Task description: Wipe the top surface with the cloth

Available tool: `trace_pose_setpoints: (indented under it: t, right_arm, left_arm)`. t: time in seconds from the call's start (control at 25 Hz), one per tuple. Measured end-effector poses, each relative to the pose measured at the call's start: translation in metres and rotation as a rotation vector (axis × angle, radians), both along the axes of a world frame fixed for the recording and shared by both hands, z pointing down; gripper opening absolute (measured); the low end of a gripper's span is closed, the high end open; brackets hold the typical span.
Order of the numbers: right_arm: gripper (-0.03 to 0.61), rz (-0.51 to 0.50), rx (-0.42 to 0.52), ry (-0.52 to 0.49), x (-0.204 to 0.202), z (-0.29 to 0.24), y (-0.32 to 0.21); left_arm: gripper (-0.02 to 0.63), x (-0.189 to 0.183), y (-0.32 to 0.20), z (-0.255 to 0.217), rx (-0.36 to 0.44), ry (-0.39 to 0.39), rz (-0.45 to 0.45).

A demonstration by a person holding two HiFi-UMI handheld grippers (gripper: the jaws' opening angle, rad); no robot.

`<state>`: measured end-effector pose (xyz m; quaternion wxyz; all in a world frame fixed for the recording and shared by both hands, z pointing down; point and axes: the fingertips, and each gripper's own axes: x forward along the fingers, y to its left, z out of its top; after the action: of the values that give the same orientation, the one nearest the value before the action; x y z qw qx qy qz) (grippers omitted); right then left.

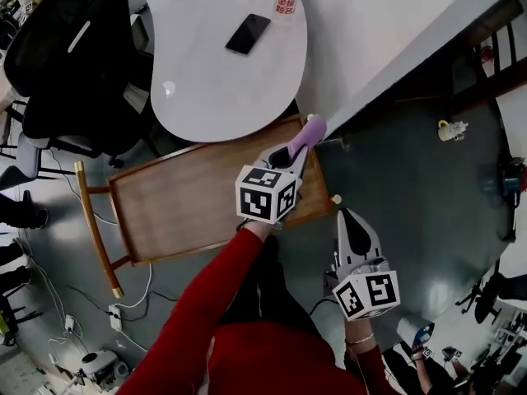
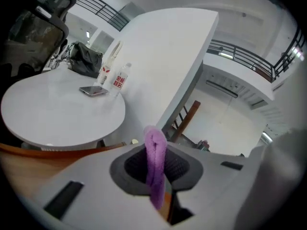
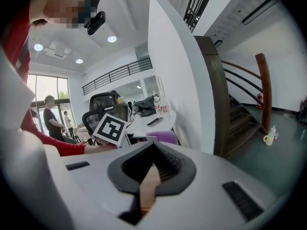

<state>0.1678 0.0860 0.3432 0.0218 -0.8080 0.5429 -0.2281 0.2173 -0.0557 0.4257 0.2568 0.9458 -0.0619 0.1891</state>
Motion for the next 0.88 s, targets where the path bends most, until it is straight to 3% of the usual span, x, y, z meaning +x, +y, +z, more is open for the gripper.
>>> trace_pose_setpoints:
  t: [0.32,0.76,0.88]
  right_arm:
    - [0.011,0.028,-0.017,-0.005,0.016,0.0,-0.003]
    - [0.011,0.006,-0.043,-0.006,0.024,0.004,-0.016]
    - [0.011,-0.004,-0.05,-0.008,0.022,0.002,-0.016]
  left_arm:
    - [0.051,0.016,0.013,0.014,-0.033,-0.016,0.031]
    - [0.051,0.024,0.003,0.027,-0.039,-0.035,0.011]
    - [0.051,0.021,-0.001,0.042,-0.058,-0.079,-0.025]
